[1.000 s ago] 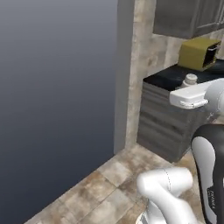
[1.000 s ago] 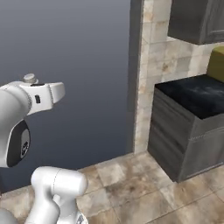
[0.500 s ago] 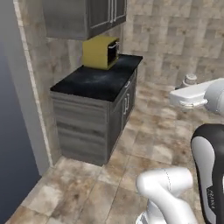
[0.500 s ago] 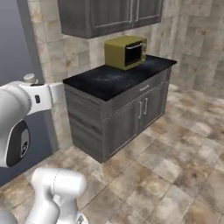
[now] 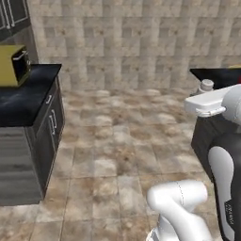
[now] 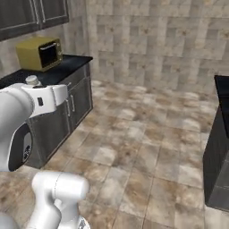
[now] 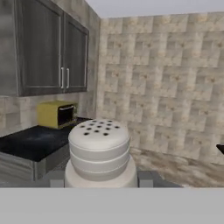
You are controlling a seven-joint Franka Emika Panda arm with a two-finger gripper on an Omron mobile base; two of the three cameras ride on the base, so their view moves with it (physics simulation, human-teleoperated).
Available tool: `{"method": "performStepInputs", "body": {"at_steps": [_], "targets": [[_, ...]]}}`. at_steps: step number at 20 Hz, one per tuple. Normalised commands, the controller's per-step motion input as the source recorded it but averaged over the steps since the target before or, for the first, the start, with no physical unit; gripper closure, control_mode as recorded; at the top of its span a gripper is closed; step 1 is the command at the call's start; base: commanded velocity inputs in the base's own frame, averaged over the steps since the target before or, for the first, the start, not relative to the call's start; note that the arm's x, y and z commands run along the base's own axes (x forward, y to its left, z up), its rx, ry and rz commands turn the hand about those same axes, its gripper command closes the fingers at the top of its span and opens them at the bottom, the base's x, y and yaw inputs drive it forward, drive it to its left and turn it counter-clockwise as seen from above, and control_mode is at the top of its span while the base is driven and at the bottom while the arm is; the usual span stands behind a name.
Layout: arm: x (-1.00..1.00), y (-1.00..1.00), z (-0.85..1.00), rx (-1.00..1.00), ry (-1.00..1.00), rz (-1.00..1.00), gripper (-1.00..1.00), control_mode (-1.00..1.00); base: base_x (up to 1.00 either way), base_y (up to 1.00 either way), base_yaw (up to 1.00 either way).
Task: Move the ketchup and shaker from the cabinet to the dining counter.
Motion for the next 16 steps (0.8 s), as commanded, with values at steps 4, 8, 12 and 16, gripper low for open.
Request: {"method": "performStepInputs", "body": {"at_steps": [4, 8, 12, 16], "targets": [[0.00, 0.00, 0.00, 0.00, 0.00, 0.00, 1.00, 1.00, 0.00, -0.26, -0.61], [0.00, 0.00, 0.00, 0.00, 0.00, 0.00, 1.00, 1.00, 0.11, -0.01, -0.55], [0.00, 0.00, 0.00, 0.00, 0.00, 0.00, 1.00, 1.00, 0.47, 0.15, -0.46], [0.00, 0.00, 0.00, 0.00, 0.00, 0.00, 1.00, 1.00, 0.69, 0.36, -0.40]]}}
